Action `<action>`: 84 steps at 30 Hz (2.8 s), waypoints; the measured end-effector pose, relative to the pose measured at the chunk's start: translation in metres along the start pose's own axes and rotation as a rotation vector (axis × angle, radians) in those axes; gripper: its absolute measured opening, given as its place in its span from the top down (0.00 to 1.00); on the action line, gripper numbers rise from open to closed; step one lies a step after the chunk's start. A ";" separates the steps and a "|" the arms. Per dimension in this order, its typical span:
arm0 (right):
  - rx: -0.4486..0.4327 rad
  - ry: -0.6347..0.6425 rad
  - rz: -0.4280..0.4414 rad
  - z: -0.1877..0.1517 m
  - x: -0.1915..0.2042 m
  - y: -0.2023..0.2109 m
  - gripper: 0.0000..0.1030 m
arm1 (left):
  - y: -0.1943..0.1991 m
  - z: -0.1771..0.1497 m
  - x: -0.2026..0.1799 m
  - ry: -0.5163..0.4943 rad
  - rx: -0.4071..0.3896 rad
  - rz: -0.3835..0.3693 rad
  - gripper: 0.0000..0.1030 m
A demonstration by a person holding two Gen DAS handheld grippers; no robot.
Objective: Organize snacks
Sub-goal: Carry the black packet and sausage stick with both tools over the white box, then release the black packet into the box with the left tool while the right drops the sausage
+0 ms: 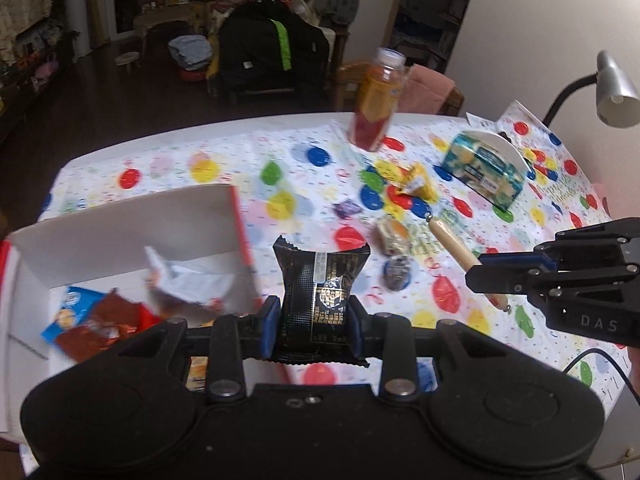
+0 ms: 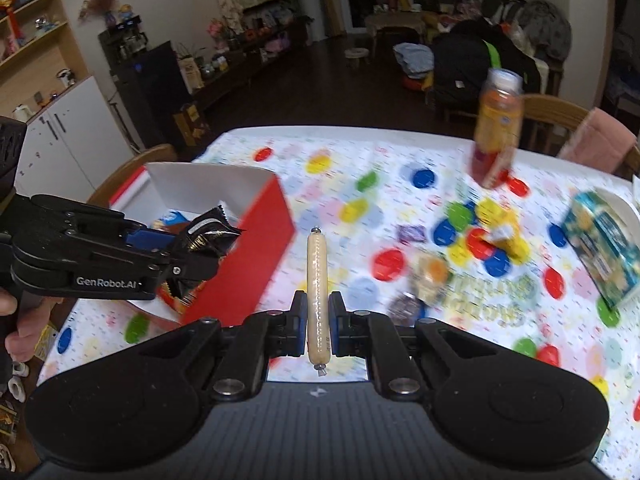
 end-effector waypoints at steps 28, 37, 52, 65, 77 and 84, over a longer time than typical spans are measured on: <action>0.054 0.094 -0.005 0.031 0.152 -0.119 0.89 | 0.027 -0.057 0.178 0.143 0.038 0.155 0.69; 0.121 0.072 -0.061 0.025 0.148 -0.157 0.89 | 0.000 -0.072 0.197 0.129 0.105 0.186 0.69; 0.185 0.058 -0.087 0.013 0.144 -0.181 0.89 | -0.023 -0.078 0.185 0.075 0.159 0.198 0.68; 0.183 0.039 -0.068 0.012 0.144 -0.169 0.89 | -0.019 -0.079 0.177 0.072 0.156 0.192 0.50; 0.127 0.031 -0.051 0.015 0.149 -0.134 0.67 | 0.011 -0.069 0.167 0.060 0.073 0.202 0.25; 0.064 0.037 -0.048 0.019 0.148 -0.110 0.34 | 0.028 -0.062 0.156 0.050 0.019 0.203 0.16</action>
Point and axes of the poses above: each gripper's, at about its wrist camera, not at the fingertips, and y roughly against the way its jaws point, x to its left, z to its top, the point moved 2 cm from there along -y, roughly the way its jaws point, and after that the axes turned 6 degrees about -y, right-handed, at the moved point
